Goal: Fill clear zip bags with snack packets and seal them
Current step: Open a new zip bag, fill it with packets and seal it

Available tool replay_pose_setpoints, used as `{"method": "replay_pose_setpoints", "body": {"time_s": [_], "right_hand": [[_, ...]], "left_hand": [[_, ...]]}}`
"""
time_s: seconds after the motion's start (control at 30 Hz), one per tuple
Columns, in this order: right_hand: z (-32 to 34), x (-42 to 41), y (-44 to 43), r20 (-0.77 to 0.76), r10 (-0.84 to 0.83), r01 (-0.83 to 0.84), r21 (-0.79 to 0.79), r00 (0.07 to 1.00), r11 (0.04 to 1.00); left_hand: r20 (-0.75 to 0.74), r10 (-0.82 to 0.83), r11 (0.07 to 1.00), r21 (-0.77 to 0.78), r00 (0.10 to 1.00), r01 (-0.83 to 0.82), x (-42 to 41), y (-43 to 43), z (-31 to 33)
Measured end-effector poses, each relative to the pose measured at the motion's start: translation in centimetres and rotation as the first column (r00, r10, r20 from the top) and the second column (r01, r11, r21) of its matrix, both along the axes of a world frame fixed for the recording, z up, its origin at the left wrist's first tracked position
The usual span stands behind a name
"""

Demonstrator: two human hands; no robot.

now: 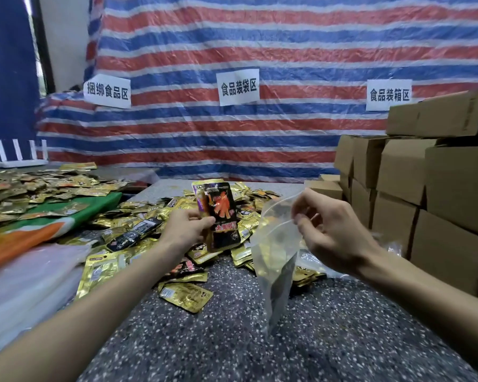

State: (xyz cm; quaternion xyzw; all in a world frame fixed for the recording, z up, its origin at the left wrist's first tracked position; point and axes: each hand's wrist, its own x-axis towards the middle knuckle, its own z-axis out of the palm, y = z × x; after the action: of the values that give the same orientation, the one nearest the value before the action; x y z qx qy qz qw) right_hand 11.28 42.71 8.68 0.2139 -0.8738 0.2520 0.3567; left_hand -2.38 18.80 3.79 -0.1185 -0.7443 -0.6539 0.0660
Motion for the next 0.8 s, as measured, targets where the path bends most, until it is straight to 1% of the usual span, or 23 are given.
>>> {"method": "replay_pose_setpoints", "body": {"time_s": [0.07, 0.13, 0.3, 0.37, 0.5, 0.6, 0.7, 0.8], "right_hand": [[0.3, 0.1, -0.4, 0.009, 0.003, -0.003, 0.006, 1.000, 1.000], [0.6, 0.2, -0.8, 0.017, 0.004, -0.004, 0.017, 1.000, 1.000], [1.0, 0.4, -1.6, 0.009, -0.027, 0.026, 0.047, 1.000, 0.999], [1.1, 0.4, -1.7, 0.009, -0.038, 0.037, 0.055, 0.999, 0.998], [1.2, 0.4, -2.0, 0.022, -0.037, 0.036, 0.059, 0.999, 0.998], [1.3, 0.4, -2.0, 0.028, -0.044, 0.043, 0.045, 0.999, 0.998], [1.5, 0.6, -2.1, 0.020, -0.026, 0.025, 0.030, 0.999, 0.999], [1.6, 0.9, -2.4, -0.009, 0.002, -0.002, 0.032, 1.000, 0.999]], "left_hand": [[0.049, -0.051, 0.983, 0.179, 0.998, 0.041, 1.2, -0.1, 2.0], [0.056, -0.098, 0.950, 0.304, 0.994, 0.076, 2.6, 0.0, 4.1], [0.043, -0.182, 0.861, 0.490, 0.982, 0.138, 6.0, 0.5, 8.1], [0.050, -0.186, 0.853, 0.504, 0.981, 0.136, 7.1, 0.9, 9.0], [0.021, -0.183, 0.877, 0.455, 0.983, 0.154, 8.7, 1.9, 9.6], [-0.086, -0.124, 0.944, 0.298, 0.989, 0.144, 9.1, 2.4, 9.8], [-0.152, -0.090, 0.976, 0.182, 0.984, 0.118, 9.5, 3.1, 9.7], [-0.241, -0.031, 0.999, -0.031, 0.970, 0.024, 9.4, 4.2, 9.0]]}}
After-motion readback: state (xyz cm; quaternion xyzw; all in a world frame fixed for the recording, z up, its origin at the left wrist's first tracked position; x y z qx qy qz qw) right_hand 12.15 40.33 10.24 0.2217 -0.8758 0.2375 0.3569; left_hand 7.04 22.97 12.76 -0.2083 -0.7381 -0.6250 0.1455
